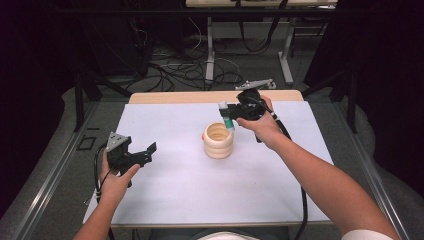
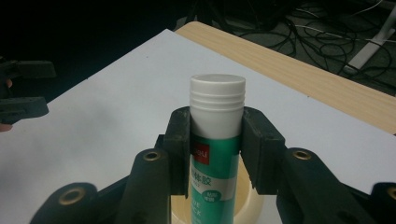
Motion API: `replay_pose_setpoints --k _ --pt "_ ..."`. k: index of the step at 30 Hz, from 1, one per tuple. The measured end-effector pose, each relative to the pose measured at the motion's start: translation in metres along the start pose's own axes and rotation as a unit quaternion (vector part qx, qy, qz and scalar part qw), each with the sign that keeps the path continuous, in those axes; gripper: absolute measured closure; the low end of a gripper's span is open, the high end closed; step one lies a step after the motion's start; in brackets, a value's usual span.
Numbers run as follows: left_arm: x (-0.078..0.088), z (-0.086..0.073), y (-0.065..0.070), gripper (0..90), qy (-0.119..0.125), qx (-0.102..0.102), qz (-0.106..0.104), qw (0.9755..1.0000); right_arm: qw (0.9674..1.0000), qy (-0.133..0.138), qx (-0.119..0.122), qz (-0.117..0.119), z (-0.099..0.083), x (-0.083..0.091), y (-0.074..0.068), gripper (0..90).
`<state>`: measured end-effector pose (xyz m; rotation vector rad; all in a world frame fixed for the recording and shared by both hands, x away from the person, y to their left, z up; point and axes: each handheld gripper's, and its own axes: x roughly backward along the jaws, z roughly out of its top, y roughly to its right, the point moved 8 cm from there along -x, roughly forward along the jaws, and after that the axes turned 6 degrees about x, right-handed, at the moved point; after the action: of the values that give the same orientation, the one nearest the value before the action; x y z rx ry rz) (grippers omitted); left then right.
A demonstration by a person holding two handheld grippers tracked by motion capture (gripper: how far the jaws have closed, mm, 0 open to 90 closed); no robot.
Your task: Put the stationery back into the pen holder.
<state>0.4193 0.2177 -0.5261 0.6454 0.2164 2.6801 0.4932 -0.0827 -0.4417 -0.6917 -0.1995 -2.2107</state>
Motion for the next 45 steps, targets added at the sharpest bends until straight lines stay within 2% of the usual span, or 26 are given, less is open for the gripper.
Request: replay_pose_setpoints --k 9,16,21,26,28,33,40,44,45 --pt "0.000 0.000 0.000 1.5 0.002 0.000 0.000 1.0000 1.0000 0.000 0.000 0.003 0.000 -0.015 -0.009 65.2" --pt "0.000 0.001 -0.001 1.5 0.003 0.003 0.001 1.0000 0.9999 0.000 0.010 -0.001 -0.002 -0.028 -0.013 65.2" --pt "0.000 0.001 -0.001 1.5 0.003 0.003 0.001 1.0000 0.9999 -0.007 0.011 -0.002 -0.007 -0.036 -0.017 65.2" --pt "0.000 0.000 -0.002 1.5 0.001 0.004 0.000 1.0000 0.9996 -0.014 0.024 -0.004 -0.012 -0.044 -0.021 65.2" --pt "0.001 0.000 -0.003 1.5 0.001 0.003 0.000 1.0000 0.9997 -0.016 0.021 -0.001 -0.015 -0.046 -0.022 65.2" --pt "0.000 0.000 -0.003 1.5 0.000 0.004 0.001 1.0000 0.9992 -0.030 0.028 -0.005 -0.026 -0.052 -0.021 65.2" --pt "-0.001 0.000 -0.003 1.5 0.001 0.007 0.001 1.0000 0.9993 -0.030 0.016 -0.010 -0.033 -0.058 -0.017 65.2" --pt "-0.001 0.000 -0.003 1.5 0.000 0.009 0.001 1.0000 0.9993 -0.028 0.021 -0.013 -0.037 -0.062 -0.013 65.2" --pt "-0.001 0.000 -0.003 1.5 0.000 0.008 0.002 1.0000 0.9990 -0.039 0.017 -0.015 -0.040 -0.062 -0.013 65.1"
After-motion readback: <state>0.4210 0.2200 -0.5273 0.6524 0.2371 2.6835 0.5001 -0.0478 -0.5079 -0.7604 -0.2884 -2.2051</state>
